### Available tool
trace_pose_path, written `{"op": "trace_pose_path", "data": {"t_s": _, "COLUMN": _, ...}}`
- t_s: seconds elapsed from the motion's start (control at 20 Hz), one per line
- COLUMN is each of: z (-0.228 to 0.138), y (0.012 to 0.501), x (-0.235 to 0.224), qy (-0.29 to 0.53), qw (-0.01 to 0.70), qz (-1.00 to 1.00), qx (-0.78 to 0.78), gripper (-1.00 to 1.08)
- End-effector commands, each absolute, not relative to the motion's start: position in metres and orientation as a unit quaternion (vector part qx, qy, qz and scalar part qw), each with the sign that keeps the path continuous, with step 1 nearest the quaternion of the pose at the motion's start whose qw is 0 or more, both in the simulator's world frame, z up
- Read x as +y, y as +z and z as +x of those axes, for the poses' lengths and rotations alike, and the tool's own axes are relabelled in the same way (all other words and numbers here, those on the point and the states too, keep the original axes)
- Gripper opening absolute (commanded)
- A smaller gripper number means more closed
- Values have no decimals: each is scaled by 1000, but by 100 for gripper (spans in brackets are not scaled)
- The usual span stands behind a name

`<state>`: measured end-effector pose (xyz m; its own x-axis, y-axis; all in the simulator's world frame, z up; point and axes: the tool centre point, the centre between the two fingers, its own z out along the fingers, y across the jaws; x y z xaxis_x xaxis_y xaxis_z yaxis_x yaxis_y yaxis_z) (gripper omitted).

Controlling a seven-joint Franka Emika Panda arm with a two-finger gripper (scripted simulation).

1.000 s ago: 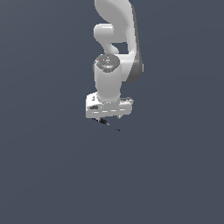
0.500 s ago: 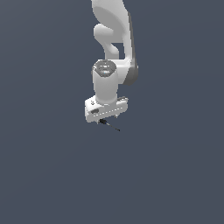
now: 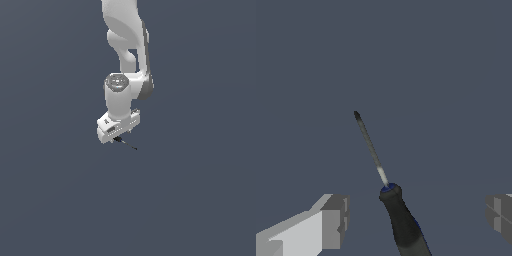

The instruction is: Pick up the object and move it to a goal position.

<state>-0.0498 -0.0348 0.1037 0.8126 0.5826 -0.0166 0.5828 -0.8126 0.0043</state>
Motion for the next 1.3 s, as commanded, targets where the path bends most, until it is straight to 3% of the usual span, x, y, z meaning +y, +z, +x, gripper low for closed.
{"op": "trace_pose_path", "data": {"t_s": 0.0, "z": -55, "y": 97, "x": -37, "qy": -6, "qw": 4, "qz": 941, "qx": 338, "gripper": 100}}
{"op": "trace_pose_path", "data": {"t_s": 1.25, "z": -84, "y": 65, "x": -44, "qy": 0, "qw": 0, "qz": 871, "qx": 492, "gripper": 100}}
